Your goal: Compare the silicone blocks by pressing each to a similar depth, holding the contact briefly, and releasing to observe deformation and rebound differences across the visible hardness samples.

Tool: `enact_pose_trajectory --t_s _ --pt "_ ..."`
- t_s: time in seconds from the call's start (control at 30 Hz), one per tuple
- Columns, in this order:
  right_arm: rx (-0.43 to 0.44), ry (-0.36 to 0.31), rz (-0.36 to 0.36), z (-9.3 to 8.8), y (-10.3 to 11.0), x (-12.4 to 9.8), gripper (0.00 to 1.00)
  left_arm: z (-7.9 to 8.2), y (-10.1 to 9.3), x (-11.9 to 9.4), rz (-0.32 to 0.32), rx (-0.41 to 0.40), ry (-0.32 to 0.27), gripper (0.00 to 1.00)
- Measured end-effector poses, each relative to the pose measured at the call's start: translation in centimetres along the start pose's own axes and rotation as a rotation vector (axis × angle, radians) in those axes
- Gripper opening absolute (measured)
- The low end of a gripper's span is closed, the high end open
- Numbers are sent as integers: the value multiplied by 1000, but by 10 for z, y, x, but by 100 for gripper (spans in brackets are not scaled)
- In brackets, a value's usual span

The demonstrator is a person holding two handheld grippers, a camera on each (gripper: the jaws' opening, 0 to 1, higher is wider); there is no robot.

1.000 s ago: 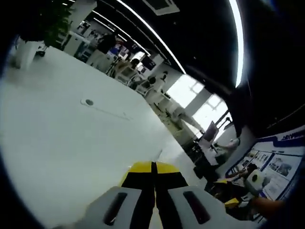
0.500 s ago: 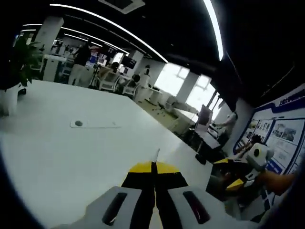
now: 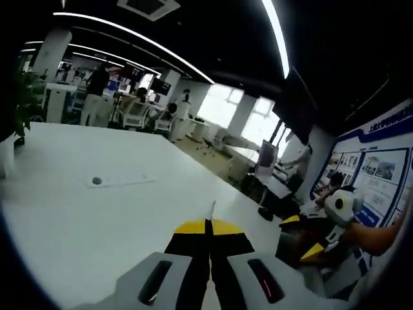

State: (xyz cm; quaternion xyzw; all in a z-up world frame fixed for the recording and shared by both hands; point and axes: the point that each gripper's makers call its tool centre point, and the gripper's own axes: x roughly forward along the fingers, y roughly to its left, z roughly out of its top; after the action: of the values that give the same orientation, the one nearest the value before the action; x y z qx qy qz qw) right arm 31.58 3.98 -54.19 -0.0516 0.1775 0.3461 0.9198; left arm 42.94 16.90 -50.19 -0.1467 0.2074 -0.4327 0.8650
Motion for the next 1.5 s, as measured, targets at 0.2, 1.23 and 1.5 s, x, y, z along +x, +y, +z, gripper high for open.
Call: enact_pose_trajectory --t_s 0.2,1.23,1.5 --pt "-67 9 53 19 -8 14 53 9 -5 4 -15 42 5 0" --pt "-315 71 288 65 -9 91 54 10 -4 21 -93 99 83 0" --pt "-335 80 322 67 -6 103 55 12 -8 23 -108 96 84 0"
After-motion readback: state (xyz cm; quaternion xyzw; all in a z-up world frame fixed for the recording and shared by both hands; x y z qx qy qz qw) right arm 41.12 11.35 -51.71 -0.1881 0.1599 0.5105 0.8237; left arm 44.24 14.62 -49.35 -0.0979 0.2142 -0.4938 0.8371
